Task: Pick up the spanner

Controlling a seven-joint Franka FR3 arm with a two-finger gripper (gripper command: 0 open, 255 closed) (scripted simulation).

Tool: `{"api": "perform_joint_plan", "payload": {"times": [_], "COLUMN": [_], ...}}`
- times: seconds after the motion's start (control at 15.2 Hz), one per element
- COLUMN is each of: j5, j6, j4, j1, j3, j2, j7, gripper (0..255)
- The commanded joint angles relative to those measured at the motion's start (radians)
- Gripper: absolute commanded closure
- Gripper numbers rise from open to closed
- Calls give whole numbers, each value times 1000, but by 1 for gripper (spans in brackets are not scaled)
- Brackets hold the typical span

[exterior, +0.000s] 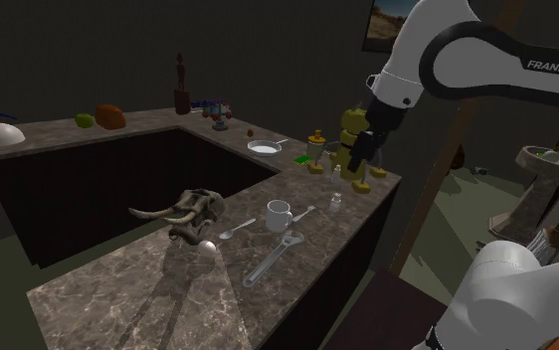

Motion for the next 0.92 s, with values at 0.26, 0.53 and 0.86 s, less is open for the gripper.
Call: {"api": "perform_joint_plan", "payload": {"times": [0.26,0.53,0.86], "j5": [31,57,74], "j6": [119,240,390], "j4": [-73,-121,-147], "j1": [-40,-81,-136], "j3": [65,130,209], "j2": [61,150,296], "j7": [165,331,541], "gripper": [0,0,0]}}
